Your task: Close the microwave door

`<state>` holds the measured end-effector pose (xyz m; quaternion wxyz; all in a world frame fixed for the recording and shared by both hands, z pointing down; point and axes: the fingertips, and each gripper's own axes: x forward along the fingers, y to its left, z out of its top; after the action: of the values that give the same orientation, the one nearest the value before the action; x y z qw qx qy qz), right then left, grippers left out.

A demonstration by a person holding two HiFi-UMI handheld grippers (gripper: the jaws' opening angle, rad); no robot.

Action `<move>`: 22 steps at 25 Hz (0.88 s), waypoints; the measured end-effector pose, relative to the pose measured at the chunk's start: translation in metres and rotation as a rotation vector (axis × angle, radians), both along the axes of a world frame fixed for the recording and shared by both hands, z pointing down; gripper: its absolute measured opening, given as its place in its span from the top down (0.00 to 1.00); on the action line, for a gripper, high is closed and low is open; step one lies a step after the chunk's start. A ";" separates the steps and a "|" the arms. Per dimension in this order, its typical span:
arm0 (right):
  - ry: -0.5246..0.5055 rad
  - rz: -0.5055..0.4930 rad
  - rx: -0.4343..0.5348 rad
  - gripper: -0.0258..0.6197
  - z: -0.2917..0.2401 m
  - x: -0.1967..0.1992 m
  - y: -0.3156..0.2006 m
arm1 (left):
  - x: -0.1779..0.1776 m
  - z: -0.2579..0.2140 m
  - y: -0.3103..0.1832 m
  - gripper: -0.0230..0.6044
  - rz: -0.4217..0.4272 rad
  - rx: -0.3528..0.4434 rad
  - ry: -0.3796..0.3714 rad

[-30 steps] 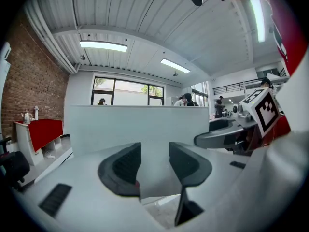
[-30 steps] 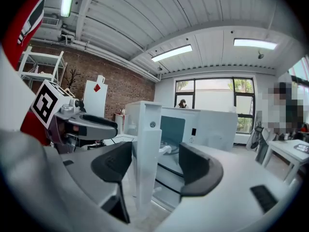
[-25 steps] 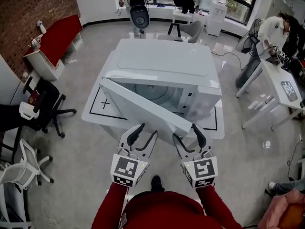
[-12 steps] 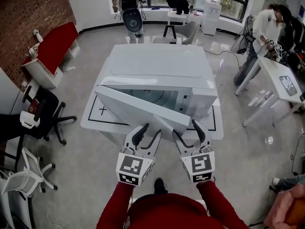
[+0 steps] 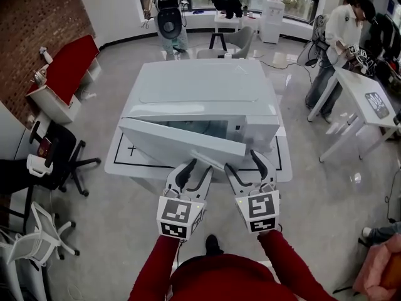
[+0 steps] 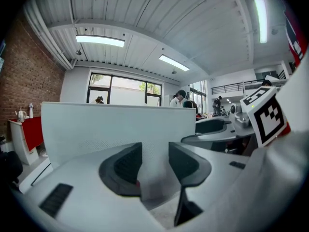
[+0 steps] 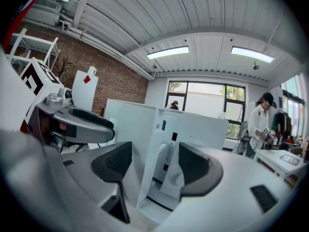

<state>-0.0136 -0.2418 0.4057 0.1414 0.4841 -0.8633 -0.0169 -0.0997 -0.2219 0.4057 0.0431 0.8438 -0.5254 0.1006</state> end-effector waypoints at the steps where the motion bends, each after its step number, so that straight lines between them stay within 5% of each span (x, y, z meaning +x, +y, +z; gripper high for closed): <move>1: 0.003 0.003 0.001 0.47 -0.001 0.000 -0.001 | 0.000 0.000 -0.002 0.67 -0.004 0.000 -0.012; 22: 0.018 0.083 0.029 0.47 -0.008 0.014 -0.030 | 0.007 0.002 -0.031 0.72 0.000 -0.007 -0.019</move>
<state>0.0002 -0.2723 0.3972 0.1428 0.5212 -0.8409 -0.0276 -0.0926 -0.2532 0.4077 0.0412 0.8426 -0.5254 0.1106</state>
